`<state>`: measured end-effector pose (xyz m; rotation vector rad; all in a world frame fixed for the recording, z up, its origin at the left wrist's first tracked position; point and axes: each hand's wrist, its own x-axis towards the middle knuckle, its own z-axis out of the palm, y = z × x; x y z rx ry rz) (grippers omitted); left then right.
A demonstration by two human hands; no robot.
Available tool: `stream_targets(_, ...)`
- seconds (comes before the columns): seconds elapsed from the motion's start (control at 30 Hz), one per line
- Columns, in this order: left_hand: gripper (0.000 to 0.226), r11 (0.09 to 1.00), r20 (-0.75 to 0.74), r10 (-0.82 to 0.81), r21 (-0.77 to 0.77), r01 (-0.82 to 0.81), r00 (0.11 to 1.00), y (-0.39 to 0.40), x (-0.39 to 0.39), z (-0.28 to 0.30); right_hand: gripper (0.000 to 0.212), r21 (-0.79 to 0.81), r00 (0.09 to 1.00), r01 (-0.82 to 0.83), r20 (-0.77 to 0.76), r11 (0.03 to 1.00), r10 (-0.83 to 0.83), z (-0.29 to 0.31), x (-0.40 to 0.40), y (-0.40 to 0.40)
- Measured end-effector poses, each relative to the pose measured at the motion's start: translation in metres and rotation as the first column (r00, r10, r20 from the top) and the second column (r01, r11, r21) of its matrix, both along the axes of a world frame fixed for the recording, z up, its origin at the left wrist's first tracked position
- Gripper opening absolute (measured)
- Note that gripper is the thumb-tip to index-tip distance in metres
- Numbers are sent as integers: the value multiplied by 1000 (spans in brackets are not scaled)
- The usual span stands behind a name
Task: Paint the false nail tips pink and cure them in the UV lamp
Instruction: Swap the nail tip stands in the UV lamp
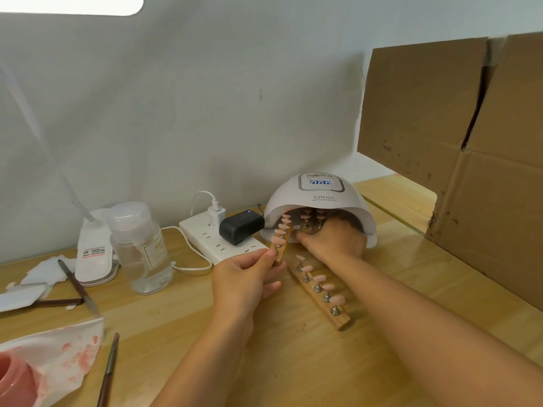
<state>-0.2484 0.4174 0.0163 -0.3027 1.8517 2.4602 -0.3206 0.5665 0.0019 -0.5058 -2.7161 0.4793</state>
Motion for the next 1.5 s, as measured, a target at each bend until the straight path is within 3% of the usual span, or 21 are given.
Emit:
stream_targets(0.07, 7, 1000, 4, -4, -4, 4, 1000, 0, 1, 0, 35, -47, 1000, -25, -6, 999, 25, 4, 0, 2)
stream_targets(0.17, 6, 999, 7, -20, -25, 20, 1000, 1, 1, 1, 31, -96, 1000, -29, 6, 995, 30, 6, -1, 7)
stream_targets(0.37, 4, 995, 18, -57, -75, 58, 998, 3, 3, 4, 43, -154, 1000, 4, 20, 988, -1, 7, 4, 17)
stream_targets(0.47, 6, 995, 15, -65, -77, 66, 998, 4, 5, 5, 41, -171, 998, -31, 48, 985, 40, 9, 7, 19)
stream_targets(0.6, 11, 994, 9, -77, -78, 78, 997, 4, 4, 9, 56, -199, 995, -88, 36, 976, 97, 14, 21, 21)
stream_targets(0.7, 11, 990, -2, -87, -108, 86, 996, 5, -1, 15, 47, -117, 993, -118, -5, 986, 118, 15, 38, 22)
stream_targets(0.77, 9, 984, 12, -97, -148, 97, 995, 7, -6, 19, 36, -151, 988, -152, -22, 977, 151, 15, 48, 22)
stream_targets(0.9, 7, 969, 64, -120, -211, 131, 991, 14, -17, 23, 19, -183, 969, -210, 88, 960, 229, 22, 64, 25)
stream_targets(1.0, 6, 968, 115, -120, -207, 142, 986, 21, -24, 26, 23, -253, 912, -268, 243, 930, 329, 32, 77, 30)
stream_targets(1.1, 9, 972, 145, -110, -190, 137, 983, 25, -31, 29, 17, -443, 743, -330, 423, 834, 519, 44, 92, 35)
stream_targets(1.17, 14, 976, 150, -113, -168, 138, 982, 24, -36, 30, 26, -514, 636, -352, 482, 782, 603, 49, 101, 39)
stream_targets(1.23, 17, 978, 154, -113, -159, 138, 982, 22, -38, 29, 33, -561, 595, -339, 494, 755, 634, 51, 108, 39)
stream_targets(1.33, 20, 979, 172, -108, -151, 135, 979, 21, -38, 24, 40, -520, 608, -360, 499, 774, 618, 47, 111, 32)
stream_targets(1.5, 20, 980, 180, -98, -156, 127, 979, 30, -43, 23, 35, -364, 721, -431, 412, 826, 558, 29, 106, 26)
